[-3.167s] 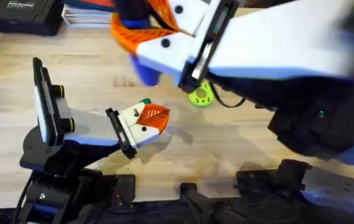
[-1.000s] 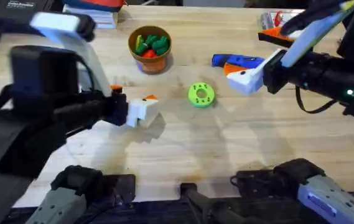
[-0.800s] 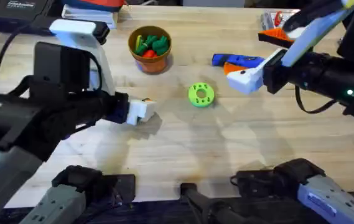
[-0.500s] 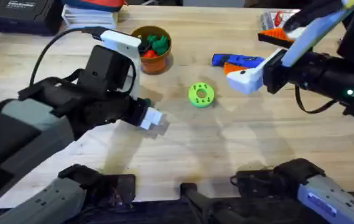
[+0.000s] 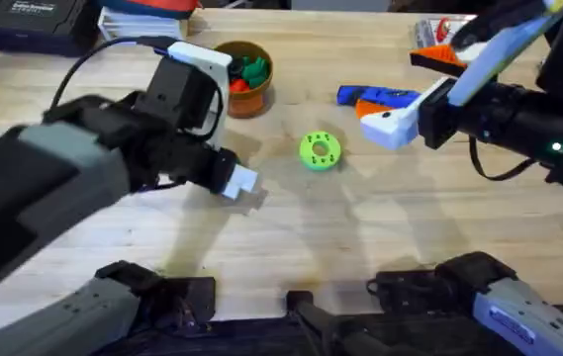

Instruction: Pick up the gripper from the table and insert it into the empty holder that is missing its gripper. Then pick up a screw, insert it into the mounting hole, and use the screwdriver to tighten it. Finally, clean up the table by picking up the vegetable and placing it into the bucket.

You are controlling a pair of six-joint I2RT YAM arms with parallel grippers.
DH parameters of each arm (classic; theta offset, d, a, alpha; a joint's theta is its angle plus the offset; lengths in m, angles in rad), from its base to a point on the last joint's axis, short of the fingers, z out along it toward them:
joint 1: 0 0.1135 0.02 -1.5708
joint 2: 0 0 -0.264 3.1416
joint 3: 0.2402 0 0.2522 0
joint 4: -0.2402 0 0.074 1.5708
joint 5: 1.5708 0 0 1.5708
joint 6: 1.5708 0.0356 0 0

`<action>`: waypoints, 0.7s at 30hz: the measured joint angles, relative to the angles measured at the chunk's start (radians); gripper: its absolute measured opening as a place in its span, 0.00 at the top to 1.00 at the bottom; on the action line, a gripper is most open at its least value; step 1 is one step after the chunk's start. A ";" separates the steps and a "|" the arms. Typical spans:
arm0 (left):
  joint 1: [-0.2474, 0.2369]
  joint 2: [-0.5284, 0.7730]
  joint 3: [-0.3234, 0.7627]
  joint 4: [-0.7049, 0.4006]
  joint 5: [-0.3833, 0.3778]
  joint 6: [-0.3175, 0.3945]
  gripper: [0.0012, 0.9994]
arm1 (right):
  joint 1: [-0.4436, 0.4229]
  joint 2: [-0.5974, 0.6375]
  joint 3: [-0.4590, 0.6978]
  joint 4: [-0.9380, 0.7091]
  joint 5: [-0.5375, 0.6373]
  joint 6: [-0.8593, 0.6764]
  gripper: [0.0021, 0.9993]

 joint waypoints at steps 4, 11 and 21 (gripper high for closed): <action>0.000 0.147 0.056 -0.023 -0.018 0.000 0.01 | 0.000 0.000 0.000 0.000 0.000 0.000 0.01; 0.000 0.207 0.078 -0.030 -0.022 0.000 0.01 | 0.000 0.000 0.000 -0.011 0.000 0.000 0.01; 0.000 0.207 0.222 -0.202 -0.024 0.006 0.98 | 0.000 0.000 0.000 -0.046 0.000 0.000 0.01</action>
